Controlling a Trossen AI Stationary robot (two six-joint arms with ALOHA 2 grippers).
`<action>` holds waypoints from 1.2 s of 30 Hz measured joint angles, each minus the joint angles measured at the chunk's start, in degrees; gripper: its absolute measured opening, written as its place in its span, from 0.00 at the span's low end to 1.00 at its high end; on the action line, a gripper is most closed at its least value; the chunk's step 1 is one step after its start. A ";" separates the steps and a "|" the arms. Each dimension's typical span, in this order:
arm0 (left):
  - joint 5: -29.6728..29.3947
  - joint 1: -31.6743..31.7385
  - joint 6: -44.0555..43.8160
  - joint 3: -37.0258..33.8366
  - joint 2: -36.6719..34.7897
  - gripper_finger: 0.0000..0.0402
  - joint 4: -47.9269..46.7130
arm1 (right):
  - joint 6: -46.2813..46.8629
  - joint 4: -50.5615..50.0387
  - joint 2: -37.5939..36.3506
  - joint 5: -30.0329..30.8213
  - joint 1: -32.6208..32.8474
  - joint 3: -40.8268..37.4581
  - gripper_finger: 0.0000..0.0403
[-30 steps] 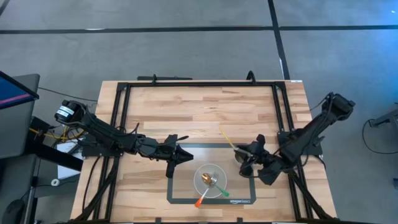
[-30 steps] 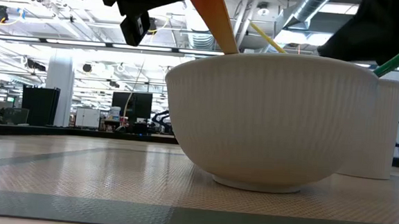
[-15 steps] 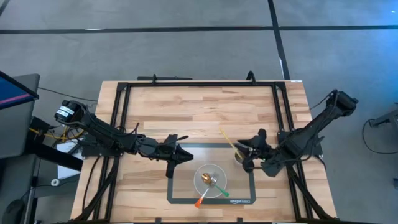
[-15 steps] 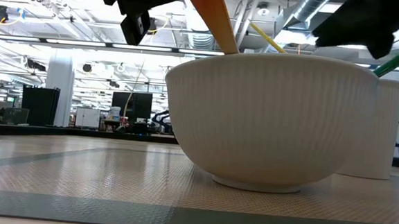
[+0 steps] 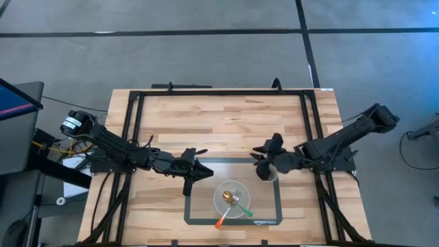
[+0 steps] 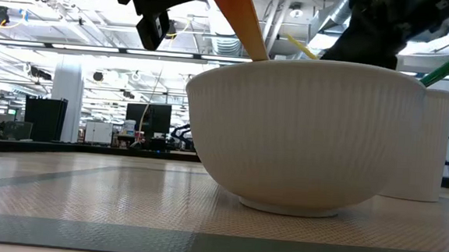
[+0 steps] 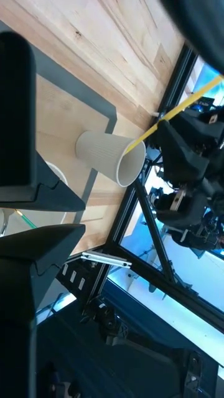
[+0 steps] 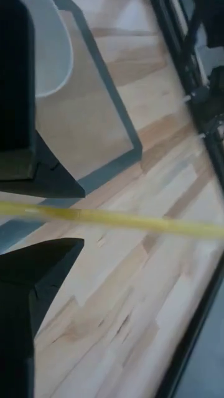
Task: Pick & Place Utensil
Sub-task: Put the yellow straw into the gray cup on the brown mat
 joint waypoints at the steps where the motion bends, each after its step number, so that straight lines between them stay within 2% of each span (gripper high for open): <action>1: 0.00 0.00 0.00 0.00 0.00 0.11 0.00 | -0.63 0.02 0.00 -1.30 -0.69 0.00 0.27; 7: 0.00 0.00 0.00 0.00 0.00 0.11 0.00 | -1.16 0.34 0.00 -7.93 -3.29 0.00 0.27; 11: 0.01 -0.01 0.00 0.00 0.00 0.11 0.01 | -1.15 0.38 0.00 -8.08 -3.78 0.00 0.23; 17: 0.00 -0.01 0.02 0.00 0.00 0.11 0.00 | -1.25 1.58 0.00 -8.08 -3.13 0.00 0.03; 23: 0.01 -0.01 0.20 0.00 0.00 0.11 0.00 | -3.04 5.60 -1.36 -7.33 1.02 0.41 0.03; 25: 0.02 0.00 0.19 0.00 0.00 0.11 0.00 | -3.25 6.11 -2.27 -4.03 3.85 1.14 0.01; 30: 0.02 -0.25 0.20 0.00 0.00 0.11 -0.01 | -5.27 4.82 -3.02 10.23 13.60 1.40 0.01; 34: 0.04 -0.36 0.20 0.00 0.00 0.11 -0.02 | -5.67 4.58 -0.21 24.33 20.01 0.56 0.01; 36: 0.04 -0.30 0.20 0.00 0.00 0.11 -0.02 | -5.18 3.81 2.04 28.07 21.34 0.50 0.01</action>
